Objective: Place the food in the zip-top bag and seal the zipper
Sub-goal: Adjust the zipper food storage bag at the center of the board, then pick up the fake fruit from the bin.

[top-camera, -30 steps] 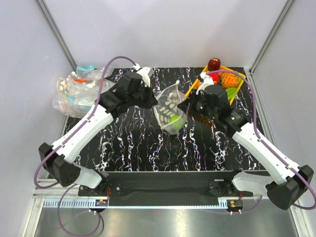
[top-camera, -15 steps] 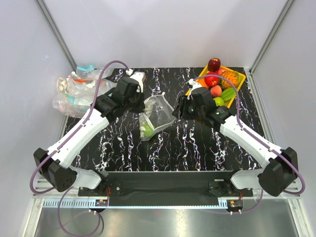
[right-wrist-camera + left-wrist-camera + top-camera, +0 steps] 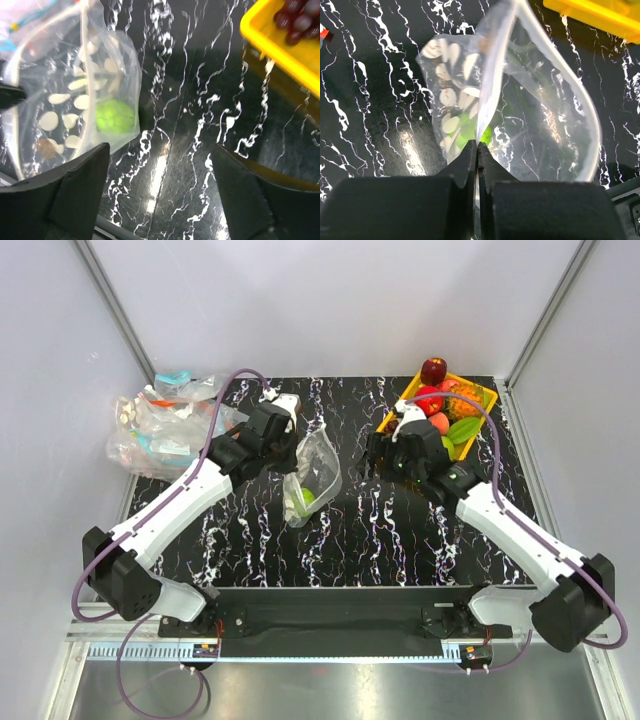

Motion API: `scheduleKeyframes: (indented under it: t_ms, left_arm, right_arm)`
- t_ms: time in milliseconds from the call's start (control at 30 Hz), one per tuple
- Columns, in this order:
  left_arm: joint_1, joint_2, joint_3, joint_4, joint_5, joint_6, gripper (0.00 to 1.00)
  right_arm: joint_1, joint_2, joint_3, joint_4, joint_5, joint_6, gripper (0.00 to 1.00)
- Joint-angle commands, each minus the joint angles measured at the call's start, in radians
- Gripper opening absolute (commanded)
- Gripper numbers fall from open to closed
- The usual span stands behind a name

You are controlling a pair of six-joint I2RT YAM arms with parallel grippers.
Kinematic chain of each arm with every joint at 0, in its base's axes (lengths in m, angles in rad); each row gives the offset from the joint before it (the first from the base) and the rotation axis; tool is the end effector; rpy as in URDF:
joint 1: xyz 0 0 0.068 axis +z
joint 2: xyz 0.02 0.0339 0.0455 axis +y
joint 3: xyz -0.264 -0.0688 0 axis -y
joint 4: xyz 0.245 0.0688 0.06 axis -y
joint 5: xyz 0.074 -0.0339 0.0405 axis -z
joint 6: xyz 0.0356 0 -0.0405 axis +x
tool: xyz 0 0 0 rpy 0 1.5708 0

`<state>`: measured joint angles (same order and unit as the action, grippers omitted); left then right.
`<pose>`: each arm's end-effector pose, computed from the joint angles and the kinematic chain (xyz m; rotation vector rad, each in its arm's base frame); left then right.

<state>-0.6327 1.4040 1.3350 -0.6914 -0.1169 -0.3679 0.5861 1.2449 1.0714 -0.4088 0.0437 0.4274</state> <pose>0.2476 -0.1764 0.3414 0.2521 2.3399 -0.3633 0.2330 0.1528 0.3202 -0.1487 2.1971 0.5338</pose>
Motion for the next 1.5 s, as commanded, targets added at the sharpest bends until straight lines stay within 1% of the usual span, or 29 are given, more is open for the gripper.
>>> scheduleKeyframes:
  t_ms: [0, 67, 167, 200, 300, 333, 400, 533, 600, 800, 1000, 1267, 1467]
  left_arm:
    - [0.004, -0.011, 0.003, 0.073, -0.026, -0.012, 0.00]
    - [0.005, -0.002, 0.006, 0.081, -0.014, -0.014, 0.00]
    - [0.004, 0.004, 0.016, 0.084, -0.006, -0.014, 0.00]
    - [0.004, 0.004, 0.018, 0.084, -0.006, -0.014, 0.00]
    - [0.004, -0.011, 0.012, 0.093, 0.000, -0.014, 0.00]
    - [0.004, -0.019, 0.010, 0.095, 0.003, -0.014, 0.00]
    - [0.004, -0.022, 0.010, 0.099, 0.019, -0.013, 0.00]
    - [0.005, -0.030, 0.012, 0.105, 0.039, -0.012, 0.00]
    - [0.004, -0.031, 0.010, 0.108, 0.052, -0.011, 0.00]
    - [0.002, -0.057, -0.010, 0.133, 0.072, -0.016, 0.00]
    - [-0.002, -0.065, -0.031, 0.165, 0.088, -0.026, 0.00]
    - [-0.007, -0.082, -0.065, 0.202, 0.057, -0.039, 0.00]
    - [-0.009, -0.086, -0.068, 0.205, 0.045, -0.037, 0.00]
  right_arm:
    - [-0.029, -0.058, 0.050, 0.028, -0.002, -0.044, 0.90]
    - [-0.045, -0.073, 0.055, 0.034, -0.036, -0.044, 0.93]
    - [-0.103, -0.071, 0.082, 0.015, -0.068, -0.044, 0.94]
    - [-0.153, -0.067, 0.103, 0.007, -0.070, -0.038, 0.94]
    - [-0.244, -0.019, 0.156, -0.030, -0.094, -0.026, 0.94]
    - [-0.294, 0.016, 0.166, -0.033, -0.093, -0.027, 0.96]
    - [-0.327, 0.054, 0.200, -0.025, -0.064, -0.038, 1.00]
    - [-0.417, 0.197, 0.265, -0.007, -0.024, -0.041, 1.00]
    - [-0.442, 0.243, 0.300, 0.010, -0.013, -0.047, 1.00]
    - [-0.483, 0.463, 0.459, 0.028, 0.041, -0.082, 1.00]
    - [-0.491, 0.626, 0.625, 0.011, 0.091, -0.122, 1.00]
    - [-0.491, 0.806, 0.814, -0.007, 0.143, -0.176, 1.00]
    - [-0.493, 0.909, 0.897, -0.024, 0.186, -0.199, 1.00]
